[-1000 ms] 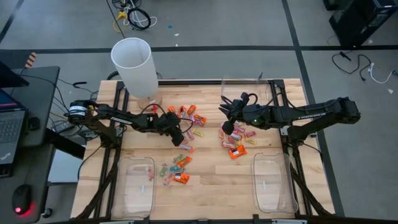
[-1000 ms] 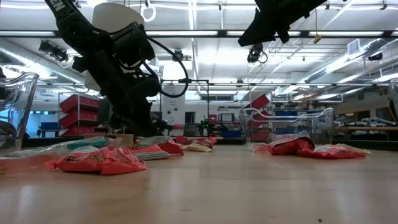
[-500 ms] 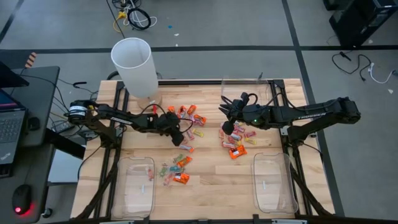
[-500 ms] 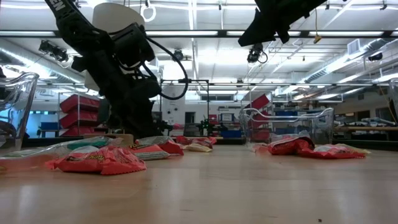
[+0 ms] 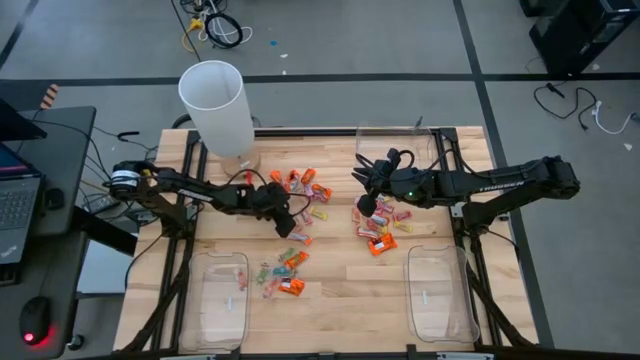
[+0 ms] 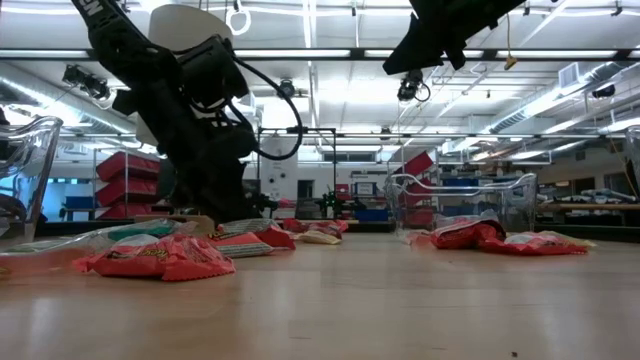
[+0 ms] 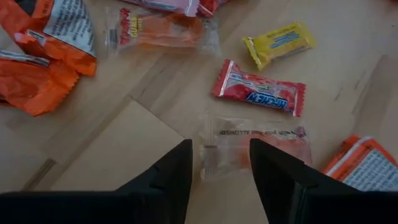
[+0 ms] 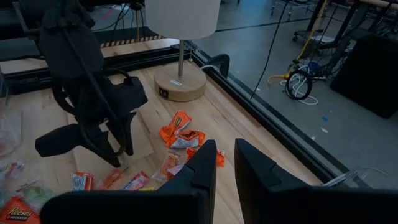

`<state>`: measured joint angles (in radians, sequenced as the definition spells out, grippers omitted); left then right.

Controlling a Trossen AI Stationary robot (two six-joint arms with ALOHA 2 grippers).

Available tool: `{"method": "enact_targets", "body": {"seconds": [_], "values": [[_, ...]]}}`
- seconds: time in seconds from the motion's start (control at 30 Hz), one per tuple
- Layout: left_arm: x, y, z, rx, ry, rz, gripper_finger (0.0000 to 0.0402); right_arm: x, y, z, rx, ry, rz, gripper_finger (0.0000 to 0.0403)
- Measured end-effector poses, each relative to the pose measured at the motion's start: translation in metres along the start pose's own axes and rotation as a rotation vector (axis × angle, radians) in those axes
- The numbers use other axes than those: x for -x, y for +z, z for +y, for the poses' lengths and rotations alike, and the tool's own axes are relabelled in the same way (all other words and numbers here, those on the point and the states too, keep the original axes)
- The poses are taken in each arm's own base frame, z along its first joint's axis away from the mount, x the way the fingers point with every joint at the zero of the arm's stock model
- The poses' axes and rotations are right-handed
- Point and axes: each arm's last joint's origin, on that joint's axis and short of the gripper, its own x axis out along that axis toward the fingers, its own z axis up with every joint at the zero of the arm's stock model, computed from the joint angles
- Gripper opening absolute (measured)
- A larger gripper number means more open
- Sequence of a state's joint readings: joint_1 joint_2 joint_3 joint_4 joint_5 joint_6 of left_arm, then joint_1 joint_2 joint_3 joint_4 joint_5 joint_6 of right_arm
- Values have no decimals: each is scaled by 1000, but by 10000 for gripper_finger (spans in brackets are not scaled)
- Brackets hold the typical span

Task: Sort candy
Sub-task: Put the orange gummy into the bottom left transparent bin

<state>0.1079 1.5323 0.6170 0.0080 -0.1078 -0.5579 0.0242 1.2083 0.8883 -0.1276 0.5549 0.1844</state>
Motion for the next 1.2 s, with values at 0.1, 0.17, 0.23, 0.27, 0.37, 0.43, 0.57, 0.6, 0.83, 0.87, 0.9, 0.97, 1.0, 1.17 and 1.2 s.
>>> {"method": "enact_targets", "body": {"seconds": [0.1,0.17,0.23,0.27,0.37,0.43,0.57,0.6,0.83,0.87,0.9,0.97,1.0,1.17,1.2], "values": [[-4,-2,1,1,11,11,163,0,0,0,0,0,0,45],[-7,-3,1,7,23,17,163,0,0,0,0,0,0,45],[-9,-4,2,13,31,18,163,0,0,0,0,0,0,45],[-10,-4,2,14,34,18,163,0,0,0,0,1,0,45],[-12,-5,2,17,45,16,163,0,0,0,-1,2,0,45],[-12,-5,2,15,52,12,163,0,0,0,-1,3,0,45],[-12,-5,1,12,57,12,159,0,0,0,-1,3,0,45],[-12,-6,1,10,59,13,155,0,0,0,-1,3,0,45],[-12,-8,1,-2,85,12,67,0,0,0,-1,3,0,45],[-12,-8,1,-5,89,11,49,0,0,0,-1,3,0,45],[-12,-8,1,-10,90,10,31,0,0,0,-1,3,0,45],[-12,-8,1,-16,89,9,9,0,0,0,-1,3,0,45],[-12,-8,1,-17,88,9,7,0,0,0,-1,4,0,45],[-11,-7,0,-22,72,-2,3,0,0,0,-1,4,0,45],[-10,-6,-1,-23,64,-6,2,0,0,0,-1,4,0,45]]}}
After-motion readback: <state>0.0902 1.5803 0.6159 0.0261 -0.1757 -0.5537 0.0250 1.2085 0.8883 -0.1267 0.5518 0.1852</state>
